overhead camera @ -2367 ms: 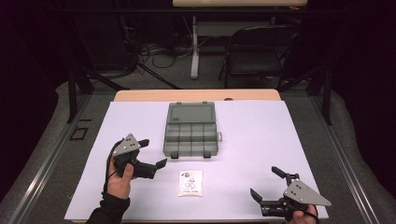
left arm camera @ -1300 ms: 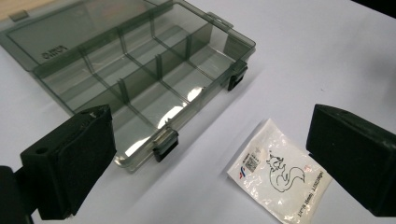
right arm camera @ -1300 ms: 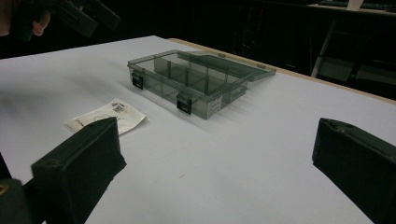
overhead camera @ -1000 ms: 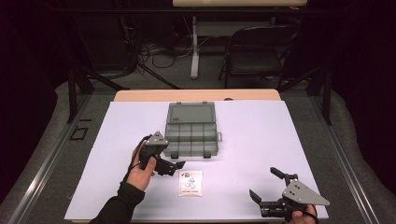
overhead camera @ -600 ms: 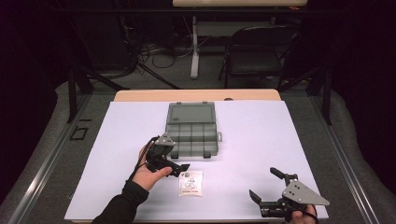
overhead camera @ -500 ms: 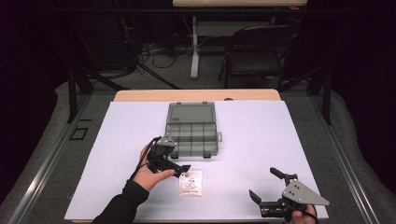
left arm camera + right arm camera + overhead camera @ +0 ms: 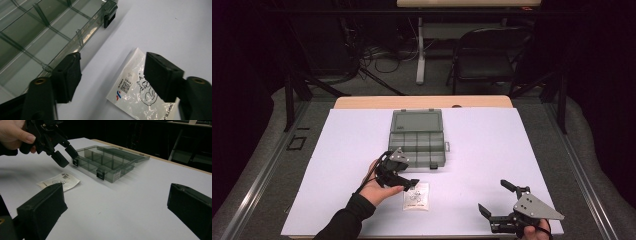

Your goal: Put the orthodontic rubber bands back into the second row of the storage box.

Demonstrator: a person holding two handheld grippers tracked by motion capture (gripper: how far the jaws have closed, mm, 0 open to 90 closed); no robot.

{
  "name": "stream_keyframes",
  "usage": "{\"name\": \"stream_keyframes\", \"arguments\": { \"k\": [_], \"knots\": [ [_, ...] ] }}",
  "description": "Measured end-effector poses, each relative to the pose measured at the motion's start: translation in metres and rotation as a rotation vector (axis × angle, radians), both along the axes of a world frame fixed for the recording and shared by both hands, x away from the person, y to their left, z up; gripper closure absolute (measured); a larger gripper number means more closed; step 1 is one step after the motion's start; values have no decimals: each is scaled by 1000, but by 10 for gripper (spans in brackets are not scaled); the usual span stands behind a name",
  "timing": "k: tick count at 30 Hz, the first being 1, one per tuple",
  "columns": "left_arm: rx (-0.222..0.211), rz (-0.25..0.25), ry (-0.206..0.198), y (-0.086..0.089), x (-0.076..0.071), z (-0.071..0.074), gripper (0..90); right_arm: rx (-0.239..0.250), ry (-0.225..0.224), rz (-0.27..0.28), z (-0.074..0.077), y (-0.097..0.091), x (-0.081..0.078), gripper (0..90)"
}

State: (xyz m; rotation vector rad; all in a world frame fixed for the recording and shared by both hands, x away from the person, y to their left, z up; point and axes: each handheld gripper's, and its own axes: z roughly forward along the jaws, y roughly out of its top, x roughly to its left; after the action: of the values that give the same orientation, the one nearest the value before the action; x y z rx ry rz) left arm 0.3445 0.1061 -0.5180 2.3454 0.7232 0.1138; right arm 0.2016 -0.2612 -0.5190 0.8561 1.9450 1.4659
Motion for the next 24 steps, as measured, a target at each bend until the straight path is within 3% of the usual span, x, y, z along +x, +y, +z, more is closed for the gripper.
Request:
{"name": "stream_keyframes", "arguments": {
  "k": [2, 5, 10, 24],
  "knots": [
    [-2, -4, 4, -1, 0, -1, 336, 1, 2, 0, 0, 0, 0, 8],
    [0, -12, 2, -3, -2, -2, 438, 1, 2, 1, 0, 0, 0, 8],
    [-2, -14, 22, -7, -3, -6, 526, 1, 5, 2, 0, 1, 0, 8],
    [25, -36, 27, -14, -4, -17, 571, 2, 7, 3, -1, 1, 0, 8]
  ]
}}
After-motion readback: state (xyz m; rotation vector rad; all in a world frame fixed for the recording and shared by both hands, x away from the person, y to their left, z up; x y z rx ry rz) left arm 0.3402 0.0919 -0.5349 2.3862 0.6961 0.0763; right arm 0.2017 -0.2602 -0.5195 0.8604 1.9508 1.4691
